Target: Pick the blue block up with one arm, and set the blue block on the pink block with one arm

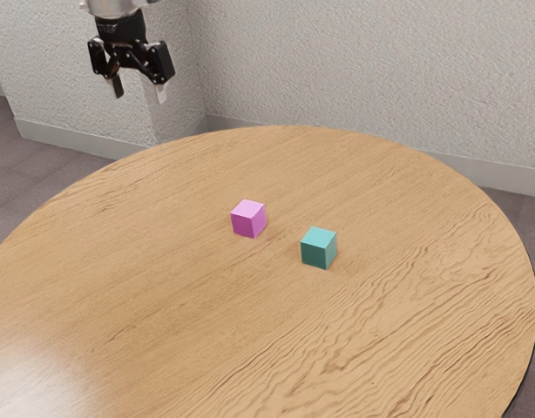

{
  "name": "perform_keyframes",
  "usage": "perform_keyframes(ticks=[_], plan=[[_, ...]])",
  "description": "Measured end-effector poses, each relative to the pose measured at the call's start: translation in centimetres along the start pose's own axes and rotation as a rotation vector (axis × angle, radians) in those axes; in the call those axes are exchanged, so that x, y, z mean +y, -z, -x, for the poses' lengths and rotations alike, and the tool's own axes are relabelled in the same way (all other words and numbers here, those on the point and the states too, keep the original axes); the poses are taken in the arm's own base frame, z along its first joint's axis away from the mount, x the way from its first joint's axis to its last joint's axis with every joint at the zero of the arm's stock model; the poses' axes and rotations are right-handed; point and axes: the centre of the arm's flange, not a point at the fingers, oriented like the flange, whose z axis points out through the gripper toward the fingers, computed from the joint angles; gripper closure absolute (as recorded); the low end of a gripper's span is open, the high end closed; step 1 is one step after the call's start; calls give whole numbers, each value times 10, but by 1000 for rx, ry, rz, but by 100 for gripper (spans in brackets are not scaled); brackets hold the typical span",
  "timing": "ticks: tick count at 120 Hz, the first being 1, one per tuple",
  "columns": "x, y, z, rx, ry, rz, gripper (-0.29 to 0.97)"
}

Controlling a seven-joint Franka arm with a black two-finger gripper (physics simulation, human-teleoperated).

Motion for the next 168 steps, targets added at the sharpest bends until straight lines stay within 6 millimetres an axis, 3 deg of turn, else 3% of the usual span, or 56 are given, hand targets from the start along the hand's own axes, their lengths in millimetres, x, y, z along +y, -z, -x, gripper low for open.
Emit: perform_keyframes(ticks=[26, 40, 53, 68, 80, 90, 97, 105, 118, 145, 155, 168], plan=[[1, 2, 1, -5, -6, 1, 0], [8, 60, 22, 99, -28, 15, 0], [57, 71, 30, 119, -97, 27, 0], [123, 50, 25, 99, -171, 22, 0], [164, 44, 29, 103, -228, 37, 0], [209, 17, 27, 80, -280, 2, 0], [218, 7, 23, 77, -283, -15, 0], [233, -35, 5, 34, -280, -47, 0], [231, -109, -32, -42, -236, -33, 0], [237, -180, -62, -57, -191, -23, 0], [236, -198, -70, -53, -171, -21, 0], [245, -238, -81, -66, -163, -28, 0]])
